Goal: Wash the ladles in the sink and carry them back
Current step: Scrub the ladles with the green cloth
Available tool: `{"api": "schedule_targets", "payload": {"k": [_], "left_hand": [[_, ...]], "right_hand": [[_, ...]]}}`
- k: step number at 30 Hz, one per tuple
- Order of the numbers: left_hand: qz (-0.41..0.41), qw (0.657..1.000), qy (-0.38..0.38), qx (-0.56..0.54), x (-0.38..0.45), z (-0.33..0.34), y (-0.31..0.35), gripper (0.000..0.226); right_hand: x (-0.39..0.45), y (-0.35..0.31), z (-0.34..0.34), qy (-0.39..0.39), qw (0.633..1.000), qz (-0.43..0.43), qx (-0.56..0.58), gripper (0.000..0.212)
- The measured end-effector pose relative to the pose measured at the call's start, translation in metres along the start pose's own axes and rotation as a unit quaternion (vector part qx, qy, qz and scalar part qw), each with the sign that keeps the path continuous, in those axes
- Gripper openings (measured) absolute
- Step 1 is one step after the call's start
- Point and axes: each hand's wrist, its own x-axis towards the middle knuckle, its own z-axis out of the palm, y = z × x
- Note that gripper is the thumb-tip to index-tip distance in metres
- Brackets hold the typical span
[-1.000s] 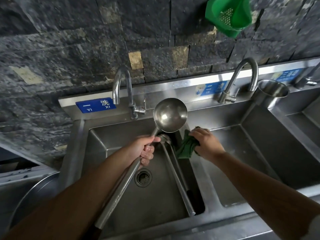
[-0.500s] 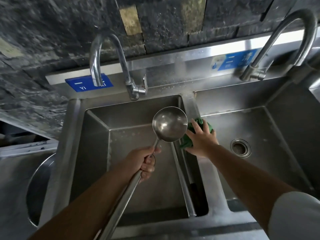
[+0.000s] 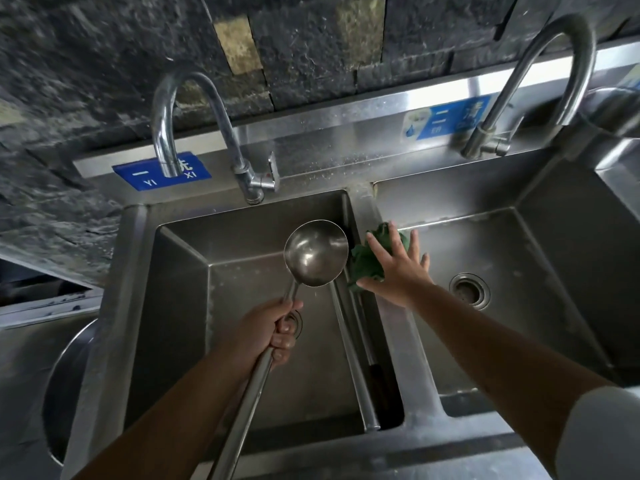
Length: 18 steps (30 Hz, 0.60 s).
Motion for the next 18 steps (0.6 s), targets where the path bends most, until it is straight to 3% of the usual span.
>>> {"api": "schedule_targets", "payload": {"k": [4, 6, 9, 13, 15, 18], "left_hand": [[0.014, 0.999, -0.046, 0.016, -0.002, 0.027, 0.013, 0.024], [0.017, 0.996, -0.08, 0.017, 0.004, 0.042, 0.024, 0.019], [0.034, 0.99, -0.125, 0.048, 0.021, 0.086, 0.033, 0.016], [0.06, 0.977, -0.185, 0.084, 0.048, 0.17, 0.028, 0.022], [0.067, 0.971, -0.211, 0.088, 0.064, 0.208, 0.02, 0.025], [0.089, 0.971, -0.203, 0.09, 0.083, 0.256, 0.005, 0.026]], "right_hand": [[-0.055, 0.005, -0.004, 0.068, 0.984, 0.084, 0.145, 0.097], [-0.085, -0.007, -0.007, 0.118, 0.961, 0.077, 0.237, 0.084], [-0.139, -0.031, -0.02, 0.154, 0.898, 0.069, 0.405, 0.024], [-0.176, -0.05, -0.036, 0.056, 0.781, 0.097, 0.614, 0.028], [-0.18, -0.046, -0.047, 0.067, 0.721, 0.139, 0.676, 0.023], [-0.173, -0.013, -0.056, 0.135, 0.686, 0.217, 0.681, 0.018]]}}
